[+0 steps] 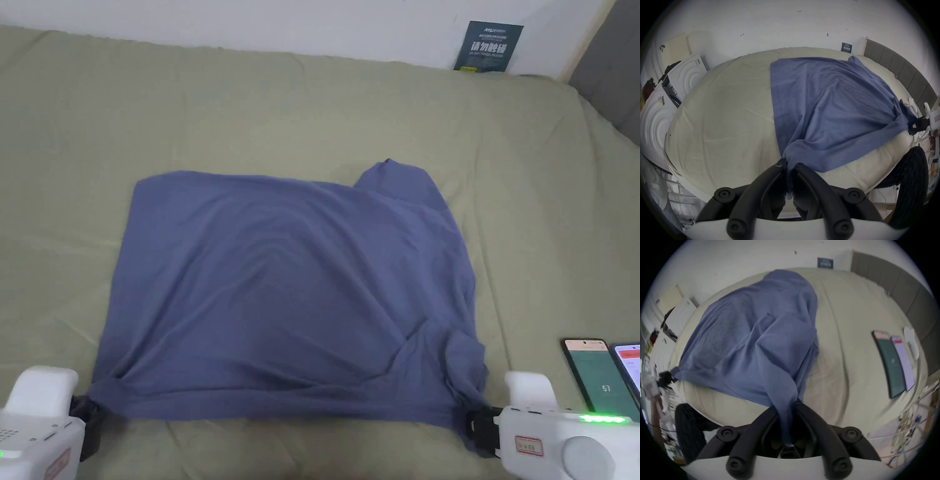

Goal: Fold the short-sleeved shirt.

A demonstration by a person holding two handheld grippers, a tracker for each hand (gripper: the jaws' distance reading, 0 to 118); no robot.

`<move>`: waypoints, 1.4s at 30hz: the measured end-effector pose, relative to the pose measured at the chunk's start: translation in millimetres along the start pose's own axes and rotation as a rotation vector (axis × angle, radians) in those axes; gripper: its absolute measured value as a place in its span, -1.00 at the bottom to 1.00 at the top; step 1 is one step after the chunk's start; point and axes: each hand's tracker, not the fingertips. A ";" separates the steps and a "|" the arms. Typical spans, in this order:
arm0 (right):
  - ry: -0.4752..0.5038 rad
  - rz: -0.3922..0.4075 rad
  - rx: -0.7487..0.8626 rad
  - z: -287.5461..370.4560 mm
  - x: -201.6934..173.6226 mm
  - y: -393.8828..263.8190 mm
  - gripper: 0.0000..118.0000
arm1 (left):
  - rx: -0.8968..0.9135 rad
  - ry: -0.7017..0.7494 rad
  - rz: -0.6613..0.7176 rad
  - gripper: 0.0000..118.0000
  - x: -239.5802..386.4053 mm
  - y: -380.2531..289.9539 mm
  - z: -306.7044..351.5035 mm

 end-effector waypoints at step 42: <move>0.213 -0.075 0.051 -45.1 18.6 237.3 0.85 | 0.032 -0.196 0.252 0.44 -47.8 182.2 -72.1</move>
